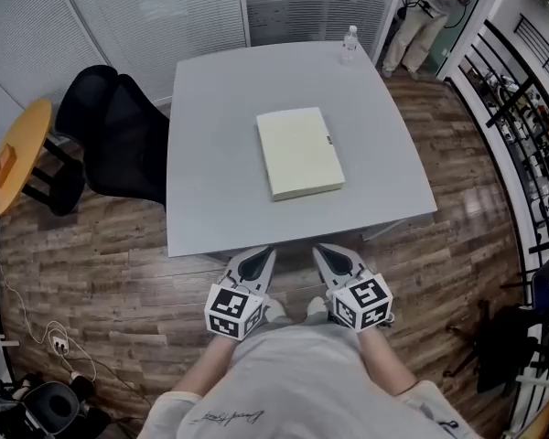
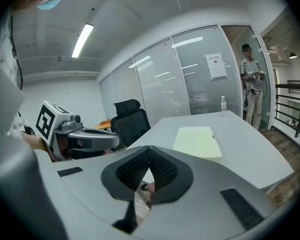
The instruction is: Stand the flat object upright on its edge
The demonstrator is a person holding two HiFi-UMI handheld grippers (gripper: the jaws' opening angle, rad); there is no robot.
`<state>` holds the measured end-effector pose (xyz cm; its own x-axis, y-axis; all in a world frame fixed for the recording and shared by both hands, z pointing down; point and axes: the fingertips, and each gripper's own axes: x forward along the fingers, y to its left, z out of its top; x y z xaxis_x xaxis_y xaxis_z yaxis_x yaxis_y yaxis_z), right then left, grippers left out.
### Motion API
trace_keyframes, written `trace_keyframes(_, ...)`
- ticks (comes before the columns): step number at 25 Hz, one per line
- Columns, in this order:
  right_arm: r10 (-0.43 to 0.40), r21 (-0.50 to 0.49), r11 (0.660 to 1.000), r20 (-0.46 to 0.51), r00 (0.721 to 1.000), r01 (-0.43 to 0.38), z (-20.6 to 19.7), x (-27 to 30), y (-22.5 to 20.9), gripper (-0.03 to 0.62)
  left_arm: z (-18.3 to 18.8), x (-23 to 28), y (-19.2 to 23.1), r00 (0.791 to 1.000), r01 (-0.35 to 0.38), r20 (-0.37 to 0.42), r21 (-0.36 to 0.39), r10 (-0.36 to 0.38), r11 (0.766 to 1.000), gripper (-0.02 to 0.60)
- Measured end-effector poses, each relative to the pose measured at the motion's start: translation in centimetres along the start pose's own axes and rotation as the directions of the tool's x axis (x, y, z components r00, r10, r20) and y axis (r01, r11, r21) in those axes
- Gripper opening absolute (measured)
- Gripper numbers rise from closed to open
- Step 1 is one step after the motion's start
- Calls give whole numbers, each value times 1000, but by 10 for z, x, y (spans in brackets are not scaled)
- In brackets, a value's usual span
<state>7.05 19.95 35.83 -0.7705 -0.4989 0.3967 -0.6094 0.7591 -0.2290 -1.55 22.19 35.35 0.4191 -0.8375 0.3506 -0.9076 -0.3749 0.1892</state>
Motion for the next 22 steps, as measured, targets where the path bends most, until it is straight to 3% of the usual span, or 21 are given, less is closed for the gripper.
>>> trace_keyframes(10, -24, 11, 1000, -1, 1000, 24, 1, 10, 8, 25, 0, -6, 14, 1000, 28, 6, 2, -28, 1000, 12)
trace_keyframes(22, -13, 11, 1000, 2, 1000, 13, 10, 24, -13, 25, 9, 17, 26, 1000, 28, 12, -9, -28, 1000, 12)
